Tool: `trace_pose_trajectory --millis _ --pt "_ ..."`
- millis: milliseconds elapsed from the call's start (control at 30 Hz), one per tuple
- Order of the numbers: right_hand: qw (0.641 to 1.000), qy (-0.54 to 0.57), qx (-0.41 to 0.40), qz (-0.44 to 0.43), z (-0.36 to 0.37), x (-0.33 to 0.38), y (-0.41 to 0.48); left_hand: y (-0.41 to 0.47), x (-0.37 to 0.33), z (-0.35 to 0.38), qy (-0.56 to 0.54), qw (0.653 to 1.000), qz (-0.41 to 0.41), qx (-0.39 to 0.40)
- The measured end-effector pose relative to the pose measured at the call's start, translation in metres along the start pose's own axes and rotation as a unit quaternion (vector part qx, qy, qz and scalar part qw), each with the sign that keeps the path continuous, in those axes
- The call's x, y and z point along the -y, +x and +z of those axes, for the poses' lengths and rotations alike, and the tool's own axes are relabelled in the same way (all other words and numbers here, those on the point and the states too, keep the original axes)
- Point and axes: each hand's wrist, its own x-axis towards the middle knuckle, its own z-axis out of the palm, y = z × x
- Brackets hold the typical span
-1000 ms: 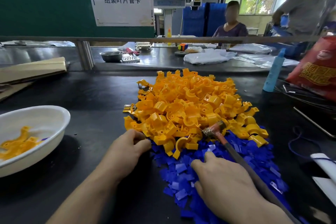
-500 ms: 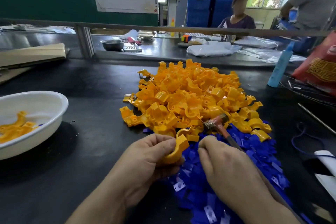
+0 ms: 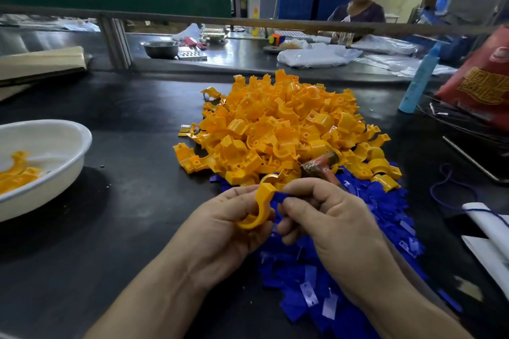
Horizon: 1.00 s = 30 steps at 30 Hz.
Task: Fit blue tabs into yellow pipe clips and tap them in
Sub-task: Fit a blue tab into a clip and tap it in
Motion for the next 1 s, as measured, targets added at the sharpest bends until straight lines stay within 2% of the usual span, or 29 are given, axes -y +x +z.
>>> trace_pose_trajectory --millis 133,300,433,600,700,800,900,1000 --pt "0.996 -0.081 0.004 -0.027 0.004 -0.003 -0.002 0.001 0.005 0.002 0.066 0.998 0.013 -0.006" --pt "0.996 -0.082 -0.016 -0.039 0.002 0.0 -0.003 -0.001 0.01 0.006 0.136 0.988 0.061 -0.039" --pt "0.991 -0.102 -0.035 -0.077 0.005 0.0 -0.005 -0.005 0.012 0.009 0.178 0.982 0.04 -0.052" --pt "0.961 -0.223 -0.058 -0.151 0.008 0.001 -0.005 -0.005 0.01 0.011 0.227 0.97 0.053 -0.074" --pt "0.971 -0.195 -0.058 -0.126 0.006 -0.001 -0.004 -0.007 0.01 0.011 0.269 0.956 0.091 -0.07" --pt "0.989 -0.118 -0.039 -0.078 0.003 -0.003 -0.003 -0.011 0.011 0.014 0.305 0.942 0.13 -0.051" --pt "0.999 -0.039 -0.008 -0.035 0.0 -0.001 -0.002 -0.014 0.011 0.015 0.304 0.94 0.152 -0.035" --pt "0.999 -0.019 0.008 -0.037 -0.003 0.0 -0.001 -0.015 0.012 0.014 0.303 0.934 0.184 -0.033"
